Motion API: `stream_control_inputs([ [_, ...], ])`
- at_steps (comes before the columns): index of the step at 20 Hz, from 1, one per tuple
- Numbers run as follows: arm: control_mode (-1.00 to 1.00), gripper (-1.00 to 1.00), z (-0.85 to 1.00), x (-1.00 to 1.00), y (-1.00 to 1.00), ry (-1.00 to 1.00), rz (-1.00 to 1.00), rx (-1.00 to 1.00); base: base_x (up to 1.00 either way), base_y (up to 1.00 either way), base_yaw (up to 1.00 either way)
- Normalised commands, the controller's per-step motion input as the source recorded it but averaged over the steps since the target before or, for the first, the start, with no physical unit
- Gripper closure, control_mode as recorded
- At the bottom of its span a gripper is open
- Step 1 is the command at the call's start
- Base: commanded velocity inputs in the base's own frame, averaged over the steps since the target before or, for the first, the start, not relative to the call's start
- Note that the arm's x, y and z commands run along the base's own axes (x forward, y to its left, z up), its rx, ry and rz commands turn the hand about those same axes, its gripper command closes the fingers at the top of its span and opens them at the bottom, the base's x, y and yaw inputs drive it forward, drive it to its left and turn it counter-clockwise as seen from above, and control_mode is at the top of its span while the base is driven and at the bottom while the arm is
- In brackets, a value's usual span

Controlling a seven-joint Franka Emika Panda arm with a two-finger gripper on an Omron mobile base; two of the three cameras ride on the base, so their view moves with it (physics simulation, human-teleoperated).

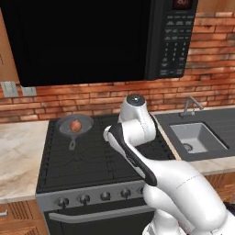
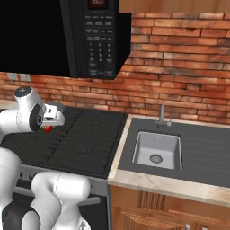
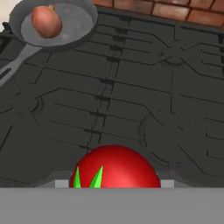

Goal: Place the pan on the rear left burner on the stove. Then place the tomato and the onion in the pan and turn on the rear left burner.

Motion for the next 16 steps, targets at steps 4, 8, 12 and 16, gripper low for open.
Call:
stream_control_inputs([
  [4, -1.00, 1.00, 0.00, 0.63, 0.43, -0.05, 0.02, 0.00, 0.00, 0.00, 0.00],
  [8, -1.00, 1.00, 0.00, 0.55, 0.40, -0.05, 0.04, 0.00, 0.00, 0.00, 0.00],
  [12, -1.00, 1.00, 0.00, 0.43, 0.42, -0.04, 0.04, 0.00, 0.00, 0.00, 0.00],
  [16, -1.00, 1.00, 0.00, 0.30, 0.33, -0.05, 0.02, 0.00, 0.00, 0.00, 0.00],
])
